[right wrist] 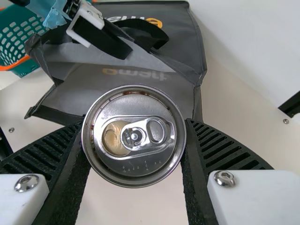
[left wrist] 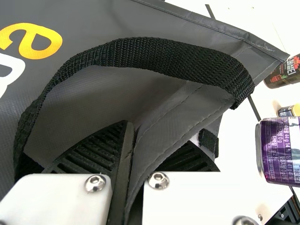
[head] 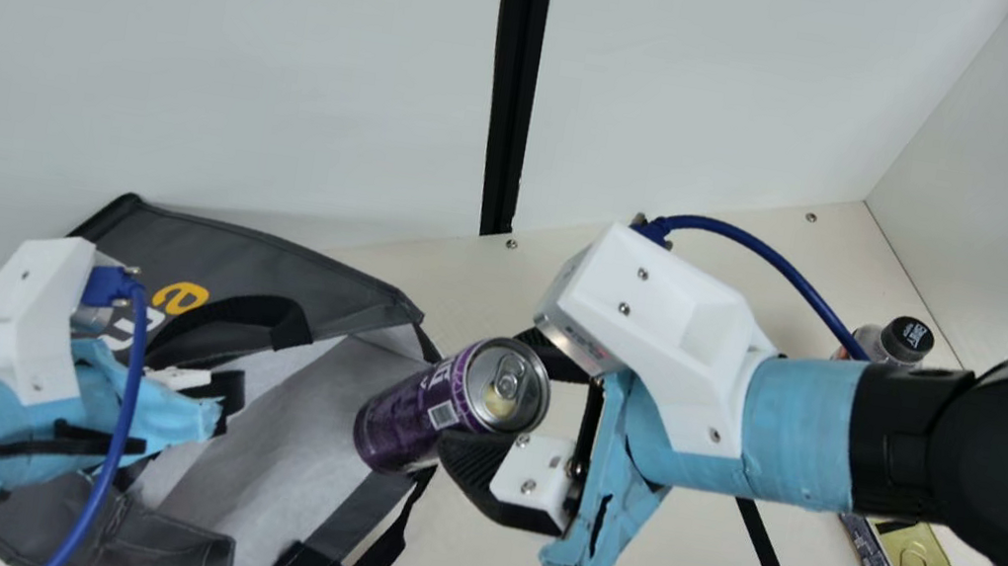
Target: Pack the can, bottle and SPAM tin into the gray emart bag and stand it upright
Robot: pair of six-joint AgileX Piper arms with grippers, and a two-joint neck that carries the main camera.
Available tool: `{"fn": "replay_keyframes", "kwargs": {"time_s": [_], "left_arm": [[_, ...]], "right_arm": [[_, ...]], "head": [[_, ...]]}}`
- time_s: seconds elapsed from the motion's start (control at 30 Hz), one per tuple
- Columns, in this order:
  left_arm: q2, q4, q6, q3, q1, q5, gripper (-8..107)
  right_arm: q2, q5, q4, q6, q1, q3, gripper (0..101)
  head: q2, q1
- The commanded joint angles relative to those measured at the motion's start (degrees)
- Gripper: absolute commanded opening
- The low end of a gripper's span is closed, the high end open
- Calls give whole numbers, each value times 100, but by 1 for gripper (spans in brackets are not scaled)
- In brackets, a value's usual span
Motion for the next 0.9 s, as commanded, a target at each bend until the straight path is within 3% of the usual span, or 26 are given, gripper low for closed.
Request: {"fn": "replay_keyframes", "kwargs": {"time_s": [0.0,0.27,0.87], "left_arm": [[0,0,0,0,0,0,-8],[0,0,0,0,0,0,-8],[0,0,0,0,0,0,-8]], "right_arm": [[16,-5,38,-27,-27,20,0],[94,-98,162,-73,-39,121,0],[289,-770,154,194,481,439,0]], "head": [[-14,-130],[-14,-130],[-14,-130]]}}
